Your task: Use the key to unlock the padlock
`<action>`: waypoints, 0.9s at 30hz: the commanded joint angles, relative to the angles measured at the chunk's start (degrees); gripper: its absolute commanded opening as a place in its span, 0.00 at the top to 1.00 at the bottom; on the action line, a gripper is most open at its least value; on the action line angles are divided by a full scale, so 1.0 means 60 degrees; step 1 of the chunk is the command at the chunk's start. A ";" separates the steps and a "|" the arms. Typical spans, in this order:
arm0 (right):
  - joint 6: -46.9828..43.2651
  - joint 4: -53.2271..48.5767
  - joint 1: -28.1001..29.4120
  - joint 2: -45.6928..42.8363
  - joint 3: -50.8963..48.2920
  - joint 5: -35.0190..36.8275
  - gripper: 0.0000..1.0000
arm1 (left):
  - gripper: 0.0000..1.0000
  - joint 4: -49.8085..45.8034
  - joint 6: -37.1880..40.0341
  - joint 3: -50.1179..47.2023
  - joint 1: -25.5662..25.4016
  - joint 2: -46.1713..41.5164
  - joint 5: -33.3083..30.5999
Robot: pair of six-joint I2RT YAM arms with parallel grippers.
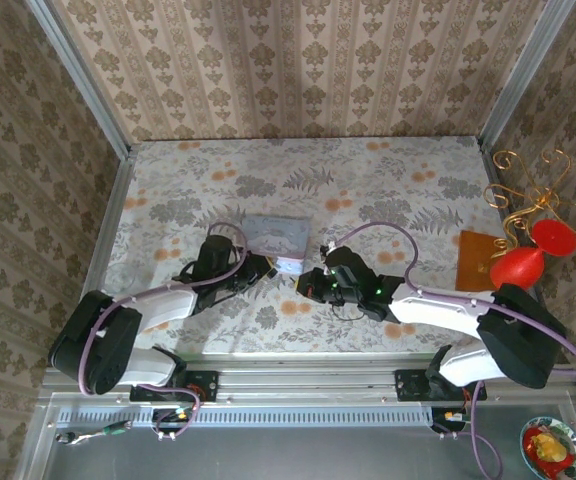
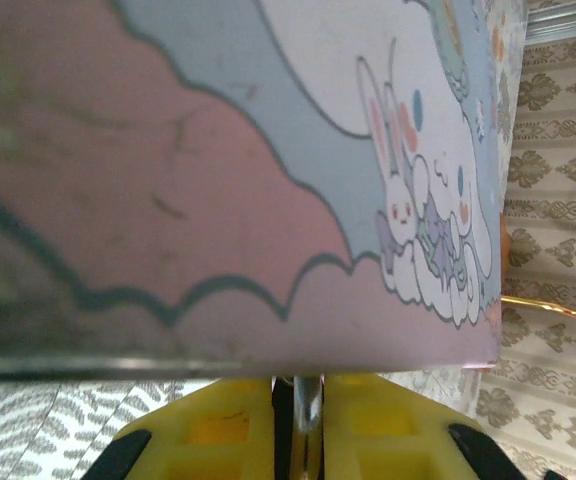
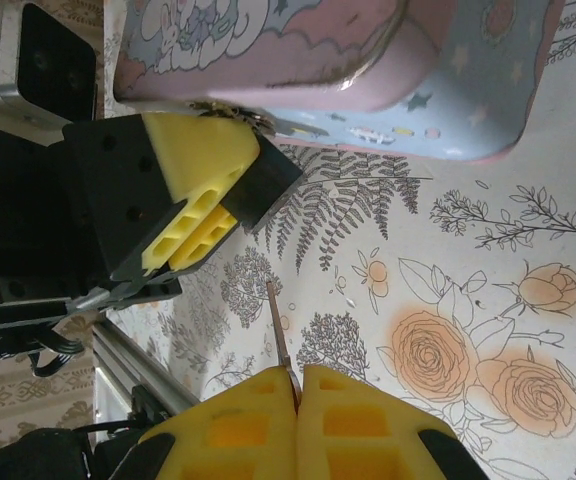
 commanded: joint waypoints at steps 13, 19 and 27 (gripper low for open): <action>0.0293 0.1382 -0.0062 0.1472 0.0038 -0.1453 1.00 | 1.00 0.1167 -0.1329 -0.1021 0.0502 -0.0817 0.1135; 0.0486 0.2466 -0.0021 0.1976 -0.0135 -0.1860 1.00 | 1.00 0.1032 -0.1423 -0.1155 0.0571 -0.1051 0.1051; 0.0700 0.3144 -0.0021 0.2070 -0.0240 -0.1916 1.00 | 1.00 0.1096 -0.1491 -0.1155 0.0583 -0.0949 0.1114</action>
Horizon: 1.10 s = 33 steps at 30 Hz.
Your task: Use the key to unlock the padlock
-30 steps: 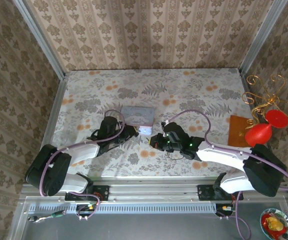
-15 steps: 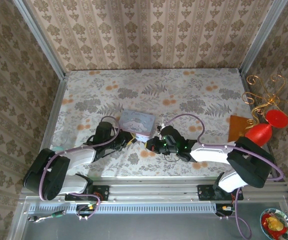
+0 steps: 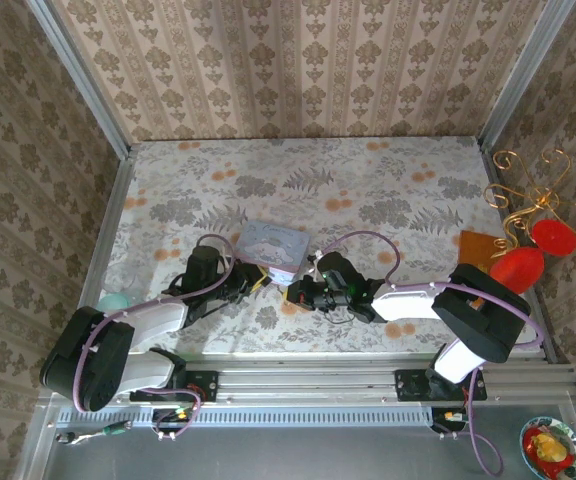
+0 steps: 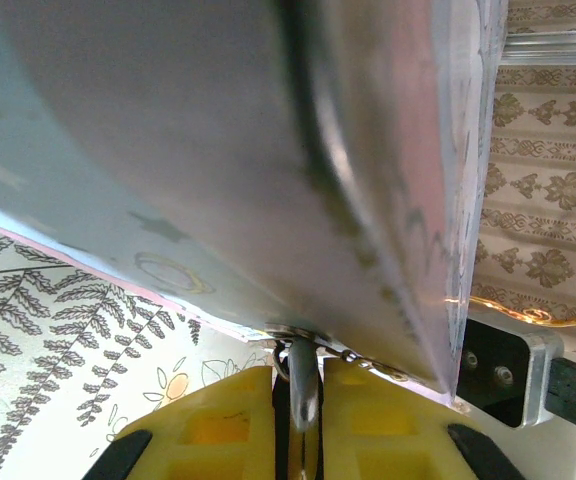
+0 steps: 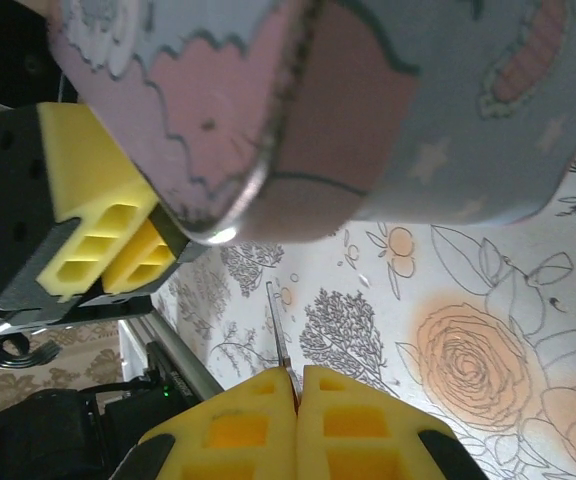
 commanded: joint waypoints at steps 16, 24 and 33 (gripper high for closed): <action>0.1074 0.1884 -0.0591 0.0424 -0.0382 -0.1093 1.00 | 1.00 0.0892 -0.0361 0.0183 -0.0293 0.0120 0.0653; 0.1715 0.2284 -0.1003 0.0315 -0.0868 -0.1473 1.00 | 1.00 0.2301 -0.0791 0.0111 -0.0507 0.0432 0.0507; 0.2568 0.3848 -0.1394 0.0254 -0.1523 -0.1752 1.00 | 1.00 0.4813 -0.1542 0.0054 -0.1130 0.1863 0.0076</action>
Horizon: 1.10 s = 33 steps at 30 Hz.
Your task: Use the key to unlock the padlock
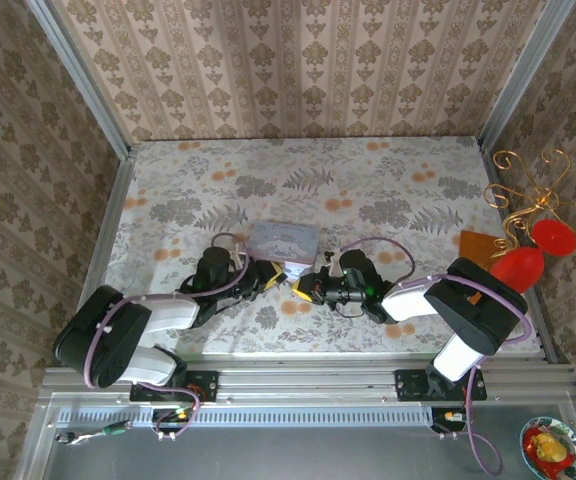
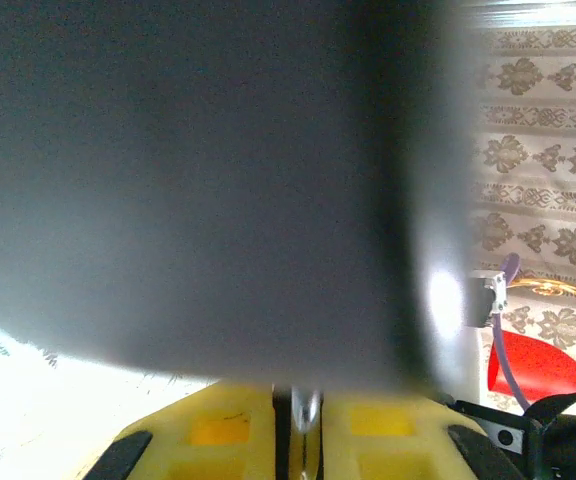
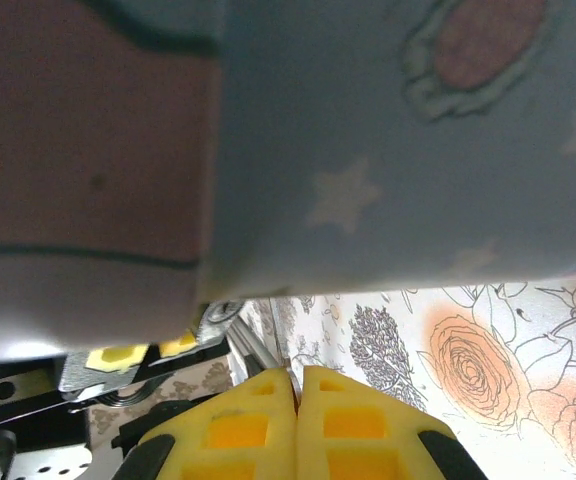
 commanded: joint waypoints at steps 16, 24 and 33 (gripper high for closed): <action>0.0642 0.1368 -0.0453 -0.0327 -0.0649 -0.0466 1.00 | 1.00 0.2582 -0.0641 0.0204 -0.0270 0.1217 -0.0163; 0.0752 0.1656 -0.0468 -0.0182 -0.0605 -0.0477 1.00 | 1.00 0.2724 -0.0724 0.0205 -0.0307 0.1203 -0.0118; 0.0740 0.1572 -0.0468 -0.0293 -0.0619 -0.0507 1.00 | 1.00 0.2626 -0.0652 0.0219 -0.0314 0.1061 -0.0162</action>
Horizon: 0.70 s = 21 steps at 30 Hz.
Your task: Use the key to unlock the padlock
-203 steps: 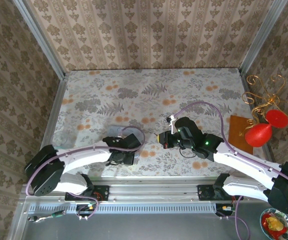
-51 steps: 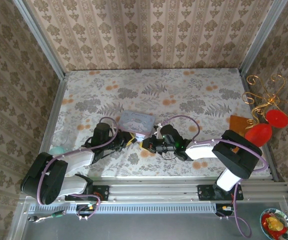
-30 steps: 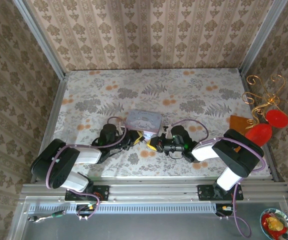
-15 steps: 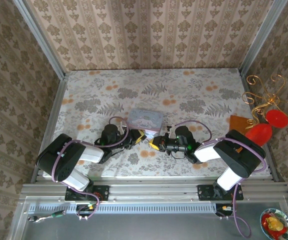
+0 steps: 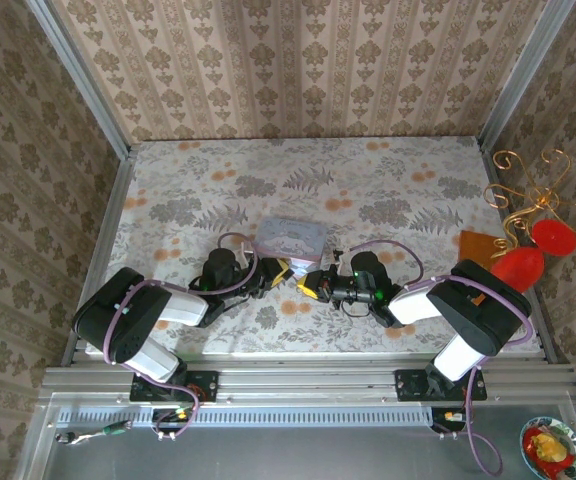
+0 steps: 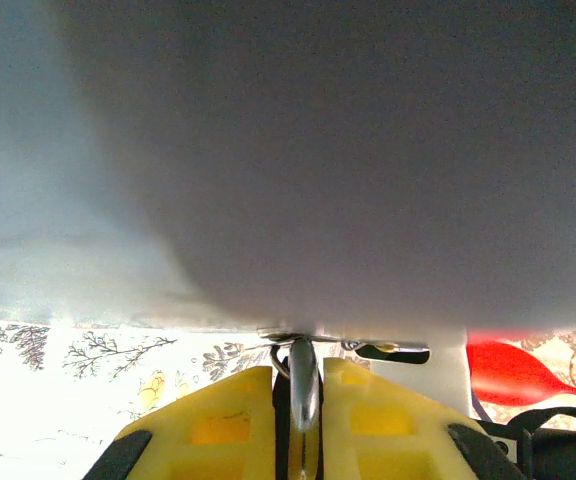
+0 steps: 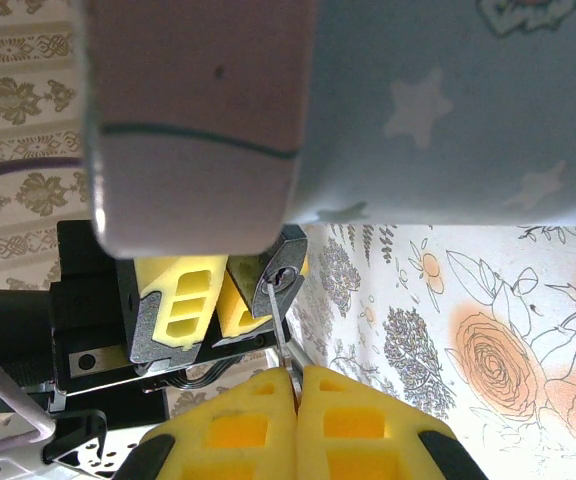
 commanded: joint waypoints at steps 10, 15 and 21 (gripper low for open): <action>0.0068 0.0285 -0.0067 -0.0089 0.0061 -0.0343 1.00 | 1.00 0.0904 -0.0220 0.0146 -0.0099 -0.0312 0.0049; 0.0051 0.0197 -0.0084 -0.0087 0.0104 -0.0330 1.00 | 1.00 0.0714 -0.0159 0.0160 -0.0085 -0.0437 0.0063; 0.0038 0.0182 -0.0119 -0.0162 0.0143 -0.0270 1.00 | 1.00 0.0782 -0.0198 0.0175 -0.0084 -0.0340 0.0137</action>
